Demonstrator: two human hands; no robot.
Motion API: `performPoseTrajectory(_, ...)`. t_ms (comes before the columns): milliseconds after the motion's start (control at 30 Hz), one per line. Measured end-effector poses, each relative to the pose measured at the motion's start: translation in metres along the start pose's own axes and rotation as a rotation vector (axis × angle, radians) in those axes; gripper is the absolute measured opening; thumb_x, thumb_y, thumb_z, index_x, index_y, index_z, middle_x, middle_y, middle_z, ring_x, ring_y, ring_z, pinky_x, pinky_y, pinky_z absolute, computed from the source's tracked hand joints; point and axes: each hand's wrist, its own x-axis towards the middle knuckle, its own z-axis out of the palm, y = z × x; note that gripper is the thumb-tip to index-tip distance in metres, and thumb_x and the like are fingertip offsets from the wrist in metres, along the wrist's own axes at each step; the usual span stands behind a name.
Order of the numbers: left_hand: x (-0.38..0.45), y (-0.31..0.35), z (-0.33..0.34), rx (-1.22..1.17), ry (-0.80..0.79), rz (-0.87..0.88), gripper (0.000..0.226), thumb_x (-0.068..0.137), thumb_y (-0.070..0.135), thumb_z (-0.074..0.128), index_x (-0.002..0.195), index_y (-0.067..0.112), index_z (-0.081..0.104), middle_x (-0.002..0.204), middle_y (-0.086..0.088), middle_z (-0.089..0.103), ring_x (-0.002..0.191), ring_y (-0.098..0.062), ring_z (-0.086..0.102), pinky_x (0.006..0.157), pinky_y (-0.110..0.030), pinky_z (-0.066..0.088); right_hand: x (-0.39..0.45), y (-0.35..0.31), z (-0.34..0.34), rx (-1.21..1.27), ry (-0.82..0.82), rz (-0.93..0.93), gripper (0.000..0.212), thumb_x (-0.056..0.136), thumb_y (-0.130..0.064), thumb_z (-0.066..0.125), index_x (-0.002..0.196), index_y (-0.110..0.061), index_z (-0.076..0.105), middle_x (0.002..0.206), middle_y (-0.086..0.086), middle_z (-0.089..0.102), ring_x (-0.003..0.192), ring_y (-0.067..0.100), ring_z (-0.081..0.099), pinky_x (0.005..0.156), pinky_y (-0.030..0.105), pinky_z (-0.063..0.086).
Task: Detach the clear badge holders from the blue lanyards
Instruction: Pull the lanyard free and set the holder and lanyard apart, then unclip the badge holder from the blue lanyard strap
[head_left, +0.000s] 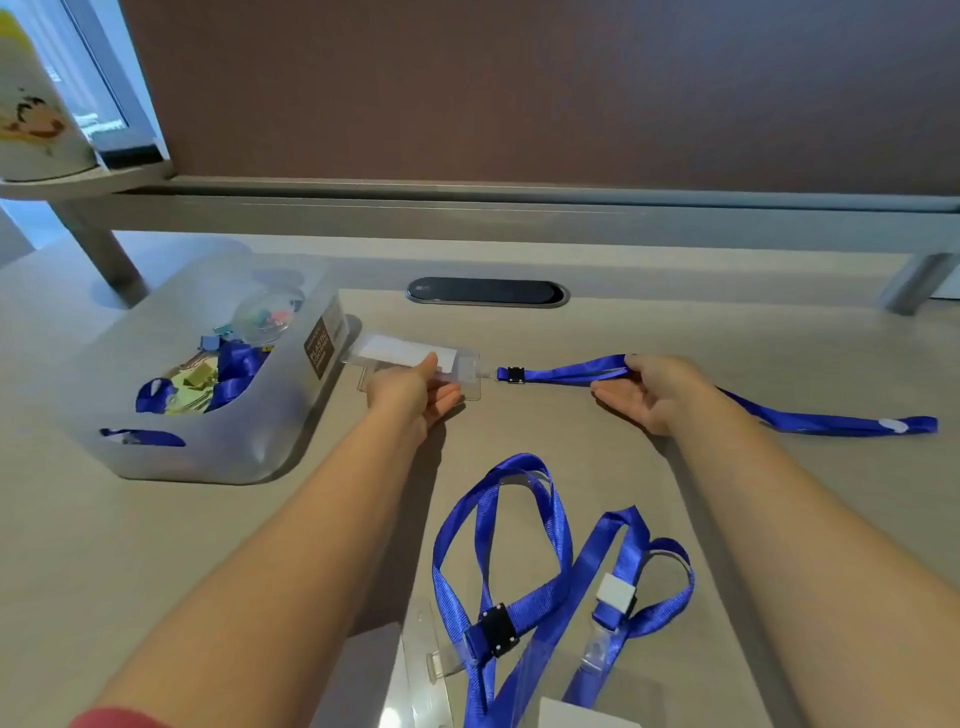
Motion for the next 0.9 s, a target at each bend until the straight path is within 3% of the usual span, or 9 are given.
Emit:
performPoseTrajectory(100, -0.006, 0.001, -0.005, 0.067, -0.062, -0.045, 0.022, 0.09, 0.02, 0.051, 0.101, 0.0, 0.052, 0.08, -0.012, 0.057, 0.06, -0.016, 0.054, 0.067, -0.027, 0.053, -0.006, 0.004, -0.002, -0.184, -0.015, -0.076, 0.035, 0.095, -0.007, 0.039, 0.125, 0.011, 0.047, 0.084, 0.02, 0.061, 0.1, 0.034, 0.063, 0.079, 0.038, 0.048)
performPoseTrajectory(200, -0.019, 0.004, -0.015, 0.21, -0.125, -0.049, 0.032, 0.089, 0.023, 0.054, 0.113, 0.002, 0.049, 0.078, -0.012, 0.057, 0.064, -0.019, 0.056, 0.06, -0.029, 0.051, -0.013, 0.01, -0.003, -0.466, 0.018, -0.227, 0.031, 0.091, -0.005, 0.043, 0.111, 0.013, 0.057, 0.094, 0.024, 0.066, 0.072, 0.026, 0.055, 0.06, 0.031, 0.053)
performPoseTrajectory(267, -0.029, 0.005, -0.025, 0.361, -0.131, -0.016, 0.033, 0.087, 0.022, 0.057, 0.113, 0.003, 0.049, 0.077, -0.011, 0.056, 0.066, -0.02, 0.056, 0.056, -0.027, 0.051, -0.024, 0.015, -0.004, -0.808, 0.054, -0.403, 0.022, 0.088, -0.009, 0.045, 0.074, 0.0, 0.059, 0.071, 0.014, 0.056, 0.063, 0.023, 0.048, 0.06, 0.036, 0.05)
performPoseTrajectory(333, -0.039, 0.005, -0.036, 0.577, -0.115, 0.086, 0.035, 0.086, 0.022, 0.058, 0.113, 0.002, 0.05, 0.078, -0.01, 0.056, 0.073, -0.022, 0.058, 0.062, -0.03, 0.052, -0.04, 0.022, -0.003, -1.118, 0.038, -0.539, 0.027, 0.089, -0.011, 0.044, 0.062, -0.01, 0.049, 0.063, 0.009, 0.048, 0.062, 0.024, 0.046, 0.059, 0.034, 0.043)
performPoseTrajectory(433, -0.06, 0.003, -0.056, 1.013, -0.183, 0.382, 0.035, 0.086, 0.025, 0.057, 0.114, 0.004, 0.053, 0.102, -0.012, 0.06, 0.099, -0.026, 0.058, 0.088, -0.036, 0.05, -0.068, 0.035, -0.002, -1.371, -0.004, -0.599, 0.026, 0.089, -0.013, 0.043, 0.063, -0.011, 0.045, 0.065, 0.003, 0.047, 0.068, 0.023, 0.049, 0.055, 0.031, 0.038)
performPoseTrajectory(500, -0.082, 0.003, -0.071, 1.214, -0.299, 0.473, 0.041, 0.085, 0.026, 0.058, 0.121, 0.009, 0.048, 0.121, -0.012, 0.056, 0.109, -0.025, 0.053, 0.091, -0.032, 0.045, -0.085, 0.043, -0.002, -1.466, -0.004, -0.642, 0.023, 0.088, -0.014, 0.044, 0.064, -0.013, 0.045, 0.07, 0.004, 0.051, 0.075, 0.026, 0.054, 0.061, 0.032, 0.041)
performPoseTrajectory(600, -0.109, 0.0, -0.097, 1.379, -0.465, 0.422, 0.049, 0.082, 0.027, 0.062, 0.125, 0.013, 0.044, 0.133, -0.01, 0.049, 0.117, -0.024, 0.049, 0.098, -0.035, 0.042, -0.113, 0.052, -0.001, -1.446, -0.013, -0.709, 0.026, 0.091, -0.015, 0.04, 0.1, -0.007, 0.062, 0.103, 0.014, 0.064, 0.098, 0.03, 0.06, 0.079, 0.037, 0.049)
performPoseTrajectory(667, -0.122, -0.008, -0.111, 1.462, -0.506, 0.365, 0.058, 0.078, 0.029, 0.066, 0.128, 0.015, 0.041, 0.134, -0.01, 0.048, 0.118, -0.024, 0.049, 0.1, -0.036, 0.042, -0.131, 0.058, 0.001, -1.422, -0.036, -0.726, 0.036, 0.093, -0.017, 0.039, 0.124, -0.008, 0.055, 0.123, 0.014, 0.061, 0.109, 0.029, 0.057, 0.089, 0.036, 0.047)
performPoseTrajectory(900, -0.144, -0.039, -0.128, 1.687, -0.388, 0.479, 0.078, 0.062, 0.041, 0.078, 0.126, 0.016, 0.039, 0.131, -0.008, 0.042, 0.116, -0.025, 0.042, 0.098, -0.038, 0.042, -0.17, 0.087, 0.004, -1.345, -0.118, -0.797, 0.032, 0.095, -0.02, 0.041, 0.12, -0.006, 0.057, 0.115, 0.016, 0.063, 0.093, 0.024, 0.056, 0.079, 0.033, 0.044)
